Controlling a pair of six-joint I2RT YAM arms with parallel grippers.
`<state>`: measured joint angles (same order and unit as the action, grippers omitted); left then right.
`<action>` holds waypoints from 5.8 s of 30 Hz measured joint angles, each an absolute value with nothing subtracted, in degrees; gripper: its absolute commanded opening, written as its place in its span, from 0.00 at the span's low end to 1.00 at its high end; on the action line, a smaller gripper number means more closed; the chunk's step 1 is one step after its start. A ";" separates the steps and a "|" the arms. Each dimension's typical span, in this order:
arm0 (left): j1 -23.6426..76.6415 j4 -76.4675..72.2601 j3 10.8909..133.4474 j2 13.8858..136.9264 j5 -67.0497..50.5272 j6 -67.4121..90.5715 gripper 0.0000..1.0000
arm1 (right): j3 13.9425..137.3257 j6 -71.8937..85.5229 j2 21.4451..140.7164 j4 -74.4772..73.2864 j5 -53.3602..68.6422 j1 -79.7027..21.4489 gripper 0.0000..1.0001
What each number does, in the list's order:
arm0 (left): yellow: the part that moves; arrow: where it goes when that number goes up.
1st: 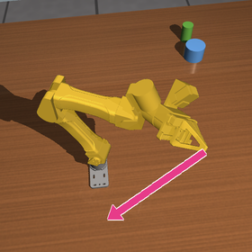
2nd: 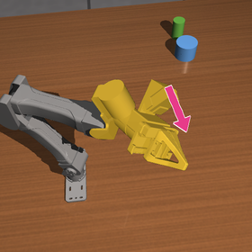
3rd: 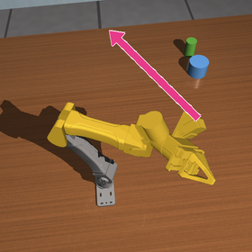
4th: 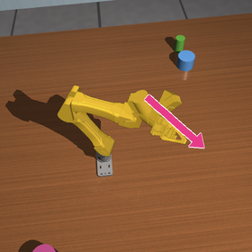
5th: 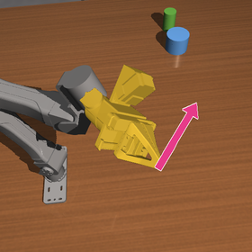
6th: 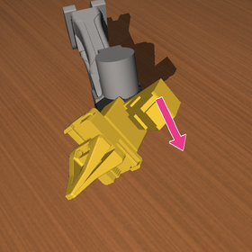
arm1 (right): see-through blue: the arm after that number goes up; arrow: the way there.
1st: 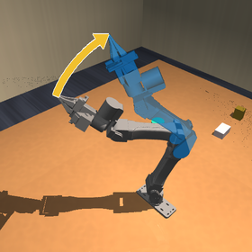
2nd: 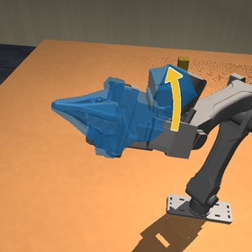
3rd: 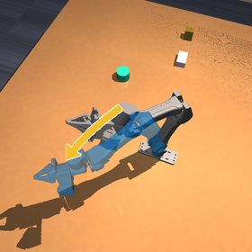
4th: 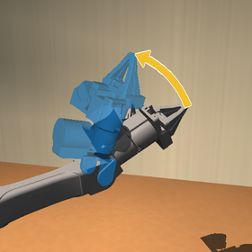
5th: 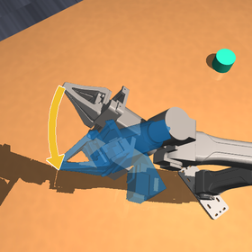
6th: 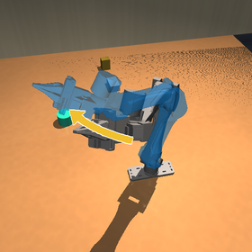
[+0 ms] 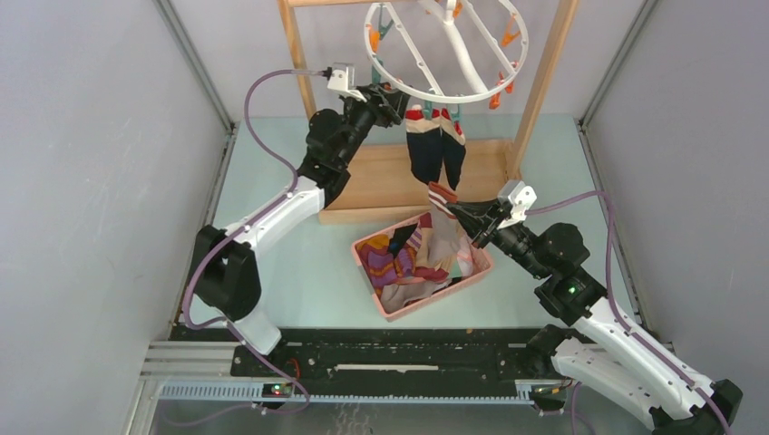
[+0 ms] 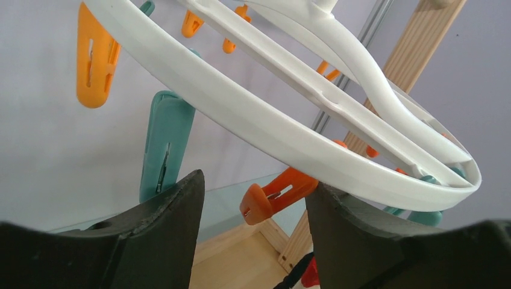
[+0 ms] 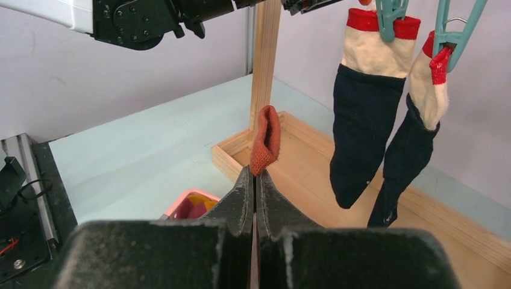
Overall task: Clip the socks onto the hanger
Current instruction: Open the clamp at the hanger.
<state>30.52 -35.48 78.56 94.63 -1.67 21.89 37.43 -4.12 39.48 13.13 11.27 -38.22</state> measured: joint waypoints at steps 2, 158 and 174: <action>30.52 -35.51 78.65 94.74 -1.69 21.78 0.63 | 37.43 -4.10 39.38 13.13 11.27 -38.22 0.00; 46.52 -53.45 60.86 88.20 15.77 4.91 0.74 | 36.36 -2.63 38.04 14.57 15.79 -31.44 0.00; 47.46 -45.65 72.77 94.72 22.70 4.93 0.80 | 35.51 -2.46 37.17 14.66 15.79 -30.15 0.00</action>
<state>47.46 -45.65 72.77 94.72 22.70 4.93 35.51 -2.46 37.17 14.66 15.79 -30.15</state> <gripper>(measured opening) 0.798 0.008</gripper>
